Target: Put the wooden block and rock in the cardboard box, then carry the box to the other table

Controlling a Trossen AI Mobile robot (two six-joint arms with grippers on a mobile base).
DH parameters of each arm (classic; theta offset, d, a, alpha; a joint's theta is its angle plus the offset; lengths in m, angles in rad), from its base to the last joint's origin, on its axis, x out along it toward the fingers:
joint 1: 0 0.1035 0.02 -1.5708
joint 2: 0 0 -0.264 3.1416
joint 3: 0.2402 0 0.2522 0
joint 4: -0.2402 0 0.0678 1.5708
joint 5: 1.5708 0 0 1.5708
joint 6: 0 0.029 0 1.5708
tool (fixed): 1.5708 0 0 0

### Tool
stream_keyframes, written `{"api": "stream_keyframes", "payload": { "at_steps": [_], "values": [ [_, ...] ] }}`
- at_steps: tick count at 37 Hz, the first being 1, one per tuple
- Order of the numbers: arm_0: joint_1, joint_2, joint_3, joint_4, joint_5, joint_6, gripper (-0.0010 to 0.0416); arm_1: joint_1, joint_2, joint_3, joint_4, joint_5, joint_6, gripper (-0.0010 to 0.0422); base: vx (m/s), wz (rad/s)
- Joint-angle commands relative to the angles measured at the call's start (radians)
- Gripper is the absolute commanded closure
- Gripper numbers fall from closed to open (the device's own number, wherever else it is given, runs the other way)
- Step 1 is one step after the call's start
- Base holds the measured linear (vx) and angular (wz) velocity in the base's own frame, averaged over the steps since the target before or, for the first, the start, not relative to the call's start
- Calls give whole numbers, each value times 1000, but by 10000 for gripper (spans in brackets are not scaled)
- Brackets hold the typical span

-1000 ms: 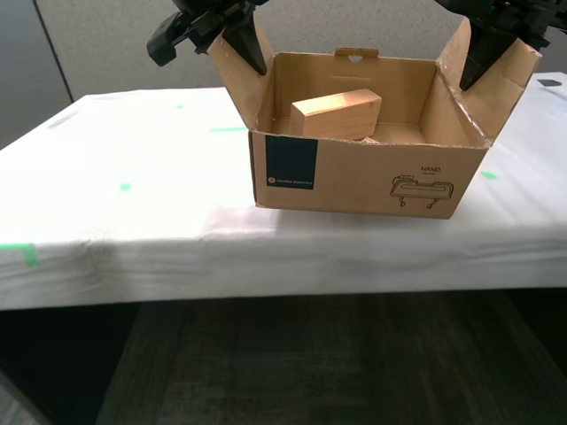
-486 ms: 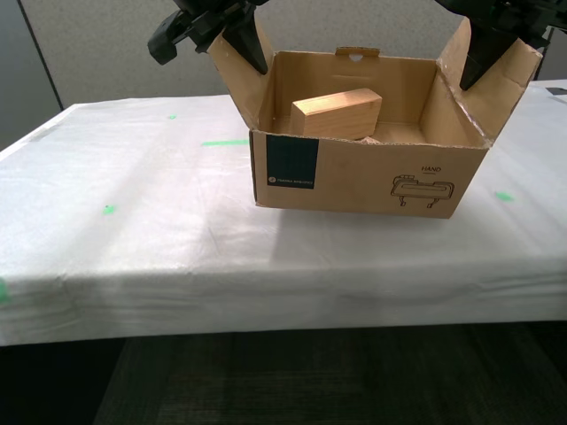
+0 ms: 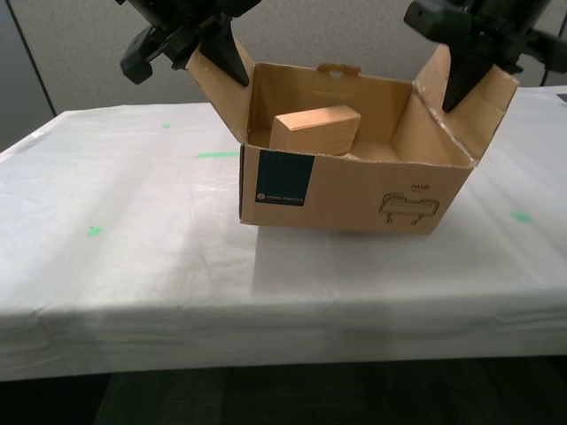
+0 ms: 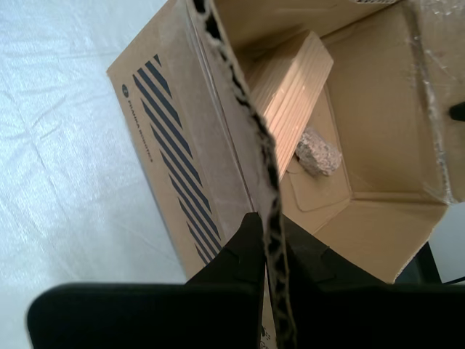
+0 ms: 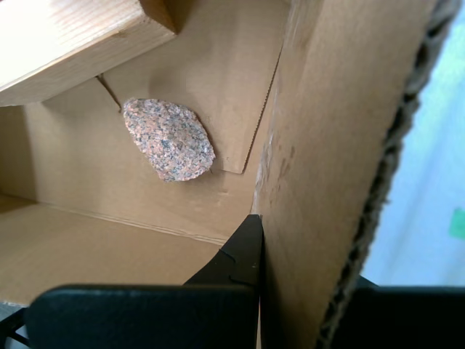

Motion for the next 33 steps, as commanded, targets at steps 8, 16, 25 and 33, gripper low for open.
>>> {"api": "stream_keyframes", "payload": {
  "at_steps": [8,16,25,33],
  "values": [
    [0,3,53,-36,0,2,406,-1,-2,1,11,-17,-34,413,118,2],
    [0,4,80,-35,0,5,406,-2,-2,1,66,-33,-97,413,121,6],
    [1,11,75,21,-2,19,406,-1,56,5,103,-34,-119,413,39,13],
    [2,92,129,19,-74,26,406,0,91,15,138,-71,-152,413,-13,-11]
  ]
}}
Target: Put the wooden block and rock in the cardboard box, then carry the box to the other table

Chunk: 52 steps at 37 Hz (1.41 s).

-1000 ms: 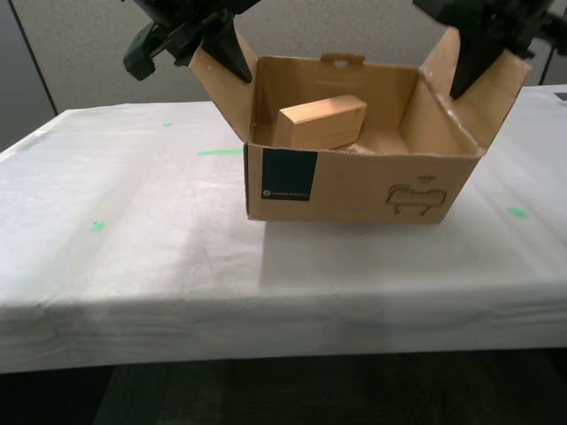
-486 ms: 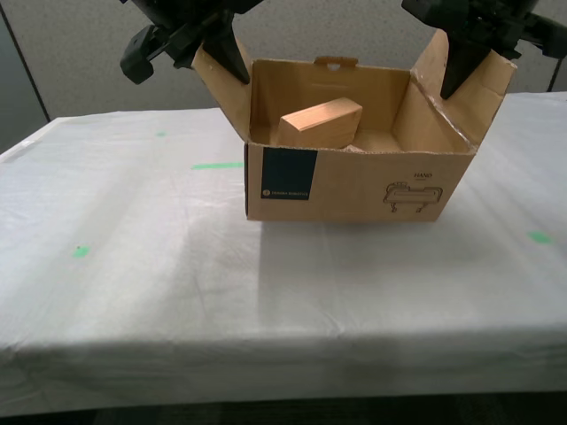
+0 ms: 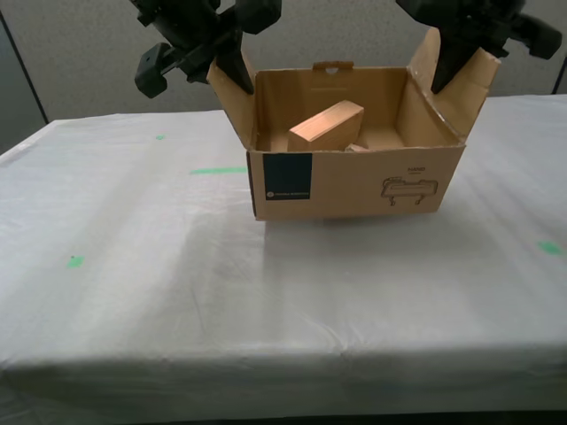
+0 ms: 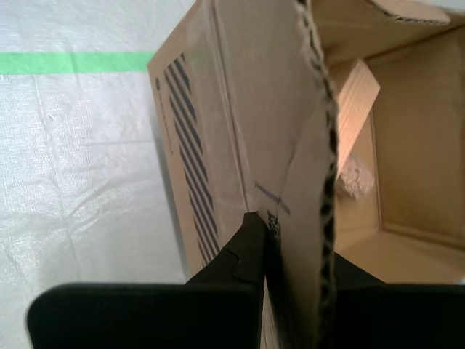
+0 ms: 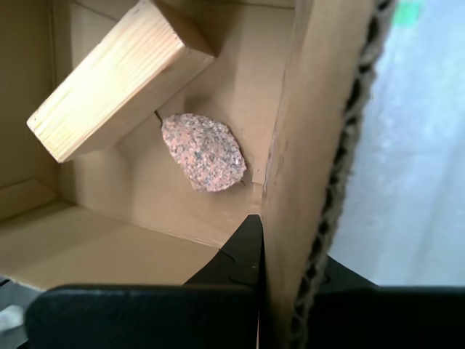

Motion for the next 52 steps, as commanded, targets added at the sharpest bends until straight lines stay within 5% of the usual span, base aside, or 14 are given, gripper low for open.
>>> {"api": "stream_keyframes", "payload": {
  "at_steps": [1,11,15,28,33,52],
  "values": [
    [2,45,31,0,-37,1,406,1,-1,4,14,2,-10,413,0,0],
    [5,108,104,0,-37,3,407,46,-1,4,20,-50,14,413,0,0],
    [5,119,148,-1,-37,20,407,99,-1,3,21,-15,24,413,0,0],
    [21,258,338,-65,-37,37,406,183,15,51,33,-9,143,413,0,0],
    [26,294,387,-73,-37,54,406,184,127,158,-19,70,168,413,0,0],
    [20,320,368,16,24,55,407,188,392,425,-130,61,227,413,0,0]
  ]
}}
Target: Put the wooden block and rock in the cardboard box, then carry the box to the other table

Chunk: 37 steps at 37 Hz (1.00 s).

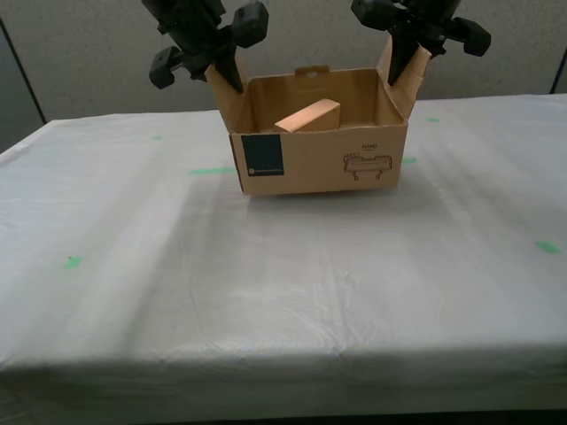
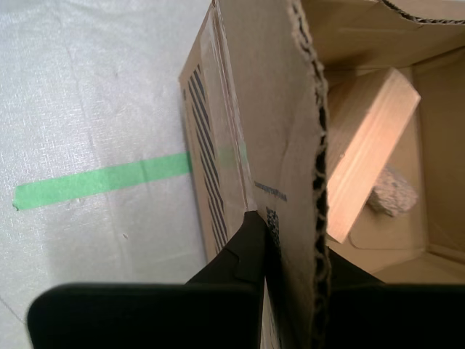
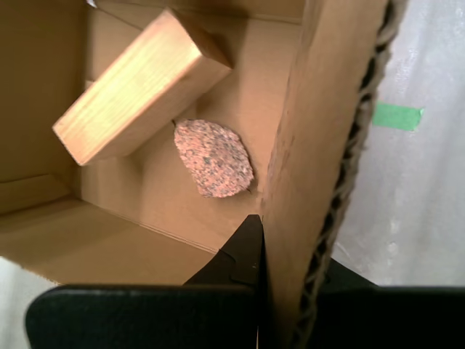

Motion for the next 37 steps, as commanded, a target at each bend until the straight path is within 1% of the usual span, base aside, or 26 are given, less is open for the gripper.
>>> {"api": "stream_keyframes", "payload": {
  "at_steps": [1,7,11,20,21,24,26,31,37],
  "values": [
    [-3,-2,-6,36,-9,-1,407,1,14,11,-1,8,4,413,0,0],
    [-8,34,9,31,-10,-1,406,2,12,7,-1,5,12,413,0,0],
    [-11,84,29,27,-11,-1,406,2,12,10,-5,6,11,413,0,0],
    [-11,93,29,37,-9,0,406,2,12,6,-8,5,13,412,0,0],
    [-12,93,29,38,-8,0,406,2,12,6,-6,5,13,412,0,0],
    [-18,93,29,38,19,0,406,2,12,6,-3,5,12,413,0,0],
    [-23,98,29,37,22,0,406,3,12,6,-3,4,11,413,0,0],
    [-24,98,29,34,21,-1,406,4,14,6,-6,-25,11,412,0,0],
    [-23,98,29,39,21,-4,406,4,14,8,-5,-24,11,412,0,0]
  ]
}}
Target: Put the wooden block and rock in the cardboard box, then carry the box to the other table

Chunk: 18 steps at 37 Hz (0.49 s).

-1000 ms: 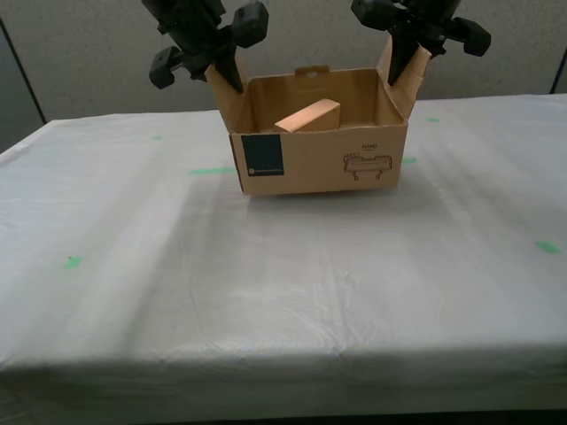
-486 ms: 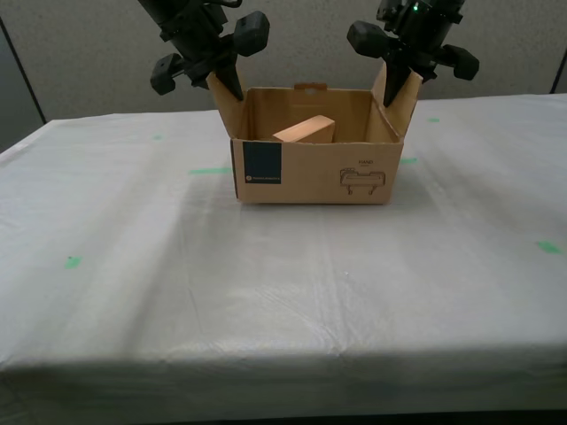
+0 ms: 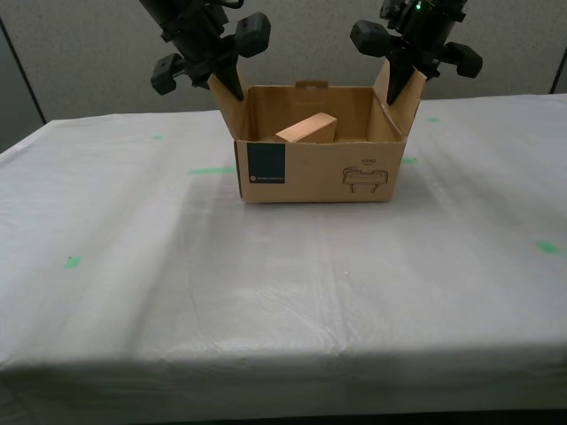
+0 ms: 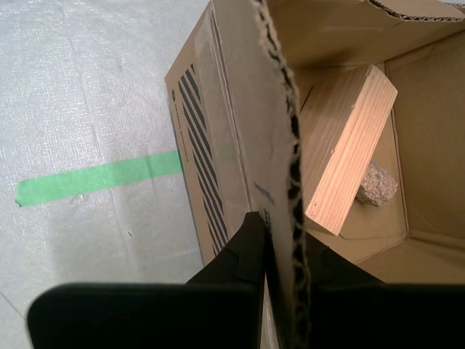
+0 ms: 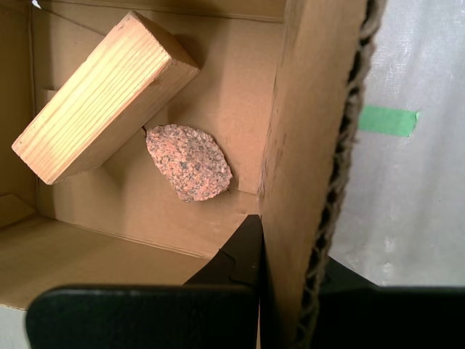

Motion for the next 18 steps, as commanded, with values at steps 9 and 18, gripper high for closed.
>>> {"api": "stream_keyframes", "payload": {
  "at_steps": [9,18],
  "values": [
    [1,-1,2,3,2,-1,405,1,-1,3,-9,3,3,412,0,0],
    [1,-1,2,-14,6,3,379,0,-1,3,-45,3,4,370,0,0]
  ]
}}
